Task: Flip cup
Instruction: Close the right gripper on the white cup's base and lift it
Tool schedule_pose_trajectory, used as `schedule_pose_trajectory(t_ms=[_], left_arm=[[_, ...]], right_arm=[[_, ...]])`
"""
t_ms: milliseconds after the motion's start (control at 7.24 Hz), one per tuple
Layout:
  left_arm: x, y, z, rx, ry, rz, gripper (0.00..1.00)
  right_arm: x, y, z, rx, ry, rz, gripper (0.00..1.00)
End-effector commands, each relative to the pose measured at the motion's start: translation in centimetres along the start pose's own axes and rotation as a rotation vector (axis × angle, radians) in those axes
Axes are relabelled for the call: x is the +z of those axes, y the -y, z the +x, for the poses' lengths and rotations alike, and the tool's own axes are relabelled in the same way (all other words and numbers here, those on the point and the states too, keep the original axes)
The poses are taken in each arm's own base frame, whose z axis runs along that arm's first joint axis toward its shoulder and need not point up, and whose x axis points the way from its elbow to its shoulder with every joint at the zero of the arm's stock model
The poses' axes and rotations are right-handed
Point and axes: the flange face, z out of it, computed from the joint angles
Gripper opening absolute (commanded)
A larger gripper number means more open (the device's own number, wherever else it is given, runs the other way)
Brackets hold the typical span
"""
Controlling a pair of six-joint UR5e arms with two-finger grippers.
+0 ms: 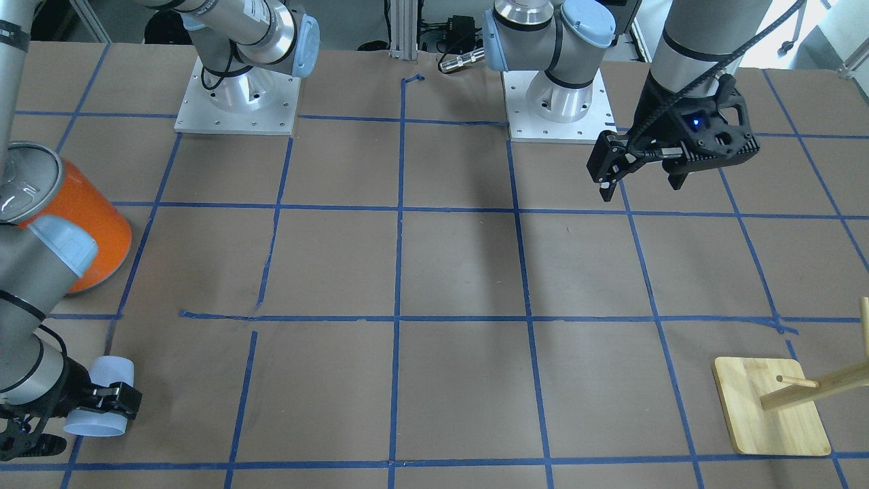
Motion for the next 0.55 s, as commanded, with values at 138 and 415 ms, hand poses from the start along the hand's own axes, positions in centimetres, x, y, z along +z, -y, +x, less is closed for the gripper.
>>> schedule_pose_trajectory(t_ms=[138, 415], left_arm=[[-0.2, -0.1, -0.1, -0.003, -0.007, 0.002, 1.0], [-0.2, 0.0, -0.7, -0.021, 0.011, -0.008, 1.0]], right_arm=[[-4.2, -0.4, -4.5, -0.1, 0.007, -0.024, 0.0], [-4.9, -0.9, -16.3, -0.277, -0.026, -0.037, 0.0]])
